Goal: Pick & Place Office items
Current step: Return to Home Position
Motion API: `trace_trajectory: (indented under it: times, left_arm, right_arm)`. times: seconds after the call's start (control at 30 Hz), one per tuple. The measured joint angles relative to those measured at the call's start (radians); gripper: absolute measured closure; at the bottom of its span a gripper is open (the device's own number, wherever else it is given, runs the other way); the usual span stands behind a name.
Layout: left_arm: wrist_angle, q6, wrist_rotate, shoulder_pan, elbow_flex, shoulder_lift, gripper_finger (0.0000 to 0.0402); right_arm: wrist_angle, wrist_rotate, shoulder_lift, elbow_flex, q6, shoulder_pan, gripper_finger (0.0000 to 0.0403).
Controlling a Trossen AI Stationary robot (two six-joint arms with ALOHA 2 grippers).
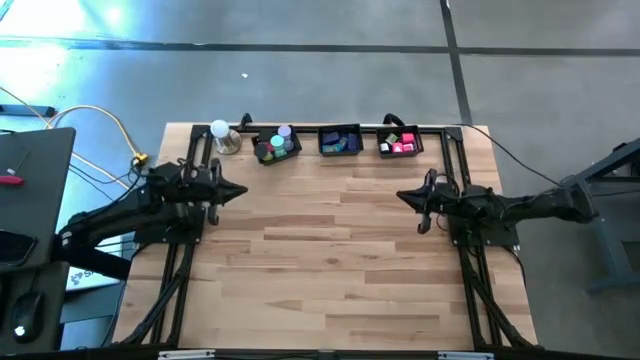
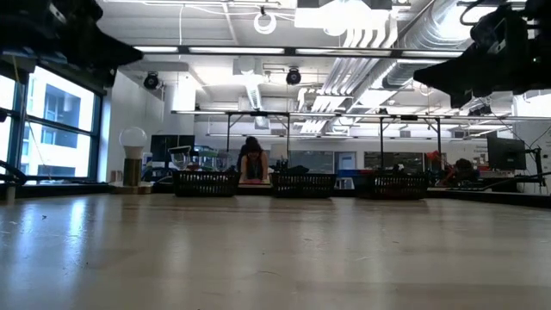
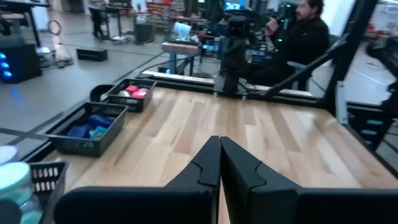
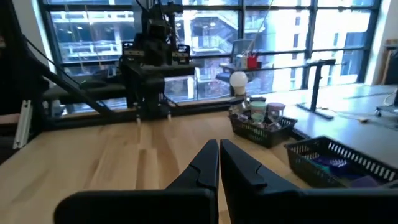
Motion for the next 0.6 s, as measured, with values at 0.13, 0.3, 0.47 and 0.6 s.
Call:
trace_trajectory:
  times: [0.13, 0.3, 0.47, 0.6]
  left_arm:
    - [0.038, -0.007, -0.012, 0.0, -0.073, -0.046, 0.0401]
    - [0.059, -0.062, -0.012, 0.0, -0.141, -0.081, 0.0401]
    - [0.121, -0.097, -0.013, 0.0, -0.203, -0.087, 0.0401]
    - [0.183, -0.109, -0.028, 0.0, -0.237, -0.076, 0.0401]
  right_arm:
    - [-0.001, -0.073, 0.004, 0.0, 0.03, -0.042, 0.0399]
    - [0.002, -0.123, 0.003, 0.0, 0.062, -0.06, 0.0399]
    - [0.001, -0.122, 0.003, -0.001, 0.067, -0.06, 0.0399]
    - [0.001, -0.114, 0.004, -0.001, 0.064, -0.06, 0.0399]
